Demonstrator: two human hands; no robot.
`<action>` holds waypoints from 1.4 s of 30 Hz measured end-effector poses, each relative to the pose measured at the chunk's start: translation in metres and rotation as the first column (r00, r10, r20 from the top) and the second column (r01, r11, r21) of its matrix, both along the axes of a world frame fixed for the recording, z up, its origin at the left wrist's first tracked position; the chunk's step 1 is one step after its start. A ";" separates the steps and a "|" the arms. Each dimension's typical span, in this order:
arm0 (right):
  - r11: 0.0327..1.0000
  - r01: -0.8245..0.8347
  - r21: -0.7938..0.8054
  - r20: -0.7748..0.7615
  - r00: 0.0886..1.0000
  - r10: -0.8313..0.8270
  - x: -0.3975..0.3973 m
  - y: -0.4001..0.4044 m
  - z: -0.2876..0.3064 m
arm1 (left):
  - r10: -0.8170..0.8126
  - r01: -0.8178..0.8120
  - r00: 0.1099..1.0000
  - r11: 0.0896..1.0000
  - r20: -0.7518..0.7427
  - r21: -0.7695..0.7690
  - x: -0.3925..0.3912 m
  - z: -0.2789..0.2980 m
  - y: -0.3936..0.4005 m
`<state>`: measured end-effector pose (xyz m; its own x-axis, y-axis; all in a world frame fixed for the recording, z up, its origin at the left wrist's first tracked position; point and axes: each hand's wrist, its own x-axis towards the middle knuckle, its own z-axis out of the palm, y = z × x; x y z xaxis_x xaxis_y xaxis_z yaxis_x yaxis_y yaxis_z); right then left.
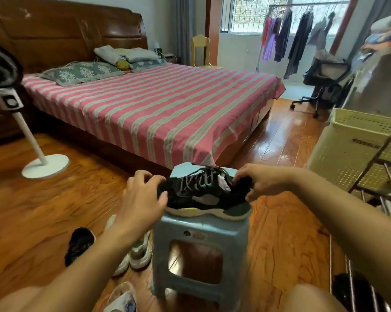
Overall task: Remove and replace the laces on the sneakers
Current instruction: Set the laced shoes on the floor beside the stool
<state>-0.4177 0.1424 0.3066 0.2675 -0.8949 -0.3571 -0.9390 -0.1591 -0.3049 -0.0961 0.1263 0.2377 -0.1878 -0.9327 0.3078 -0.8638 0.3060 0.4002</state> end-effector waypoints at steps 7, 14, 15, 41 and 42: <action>0.939 -0.027 -0.344 0.244 0.963 0.117 0.093 0.038 -0.030 | -0.249 0.361 0.908 0.875 -0.338 0.323 -0.026 0.013 0.089; 0.959 -0.082 -0.273 0.566 0.792 0.229 0.316 -0.004 -0.071 | 0.222 -0.203 0.975 0.841 0.021 0.501 0.175 0.020 0.048; 0.984 -0.100 -0.150 0.638 0.750 0.174 0.345 -0.016 -0.084 | 0.280 -0.276 0.957 0.795 0.078 0.540 0.215 0.008 0.041; 0.959 0.155 -0.239 0.363 0.930 -0.060 0.407 -0.134 -0.170 | 0.436 -0.393 0.897 0.857 -0.066 0.333 0.336 -0.094 -0.099; 0.930 0.218 -0.294 0.390 0.916 -0.092 0.375 -0.123 -0.126 | 0.364 -0.327 0.928 0.896 -0.076 0.300 0.305 -0.058 -0.108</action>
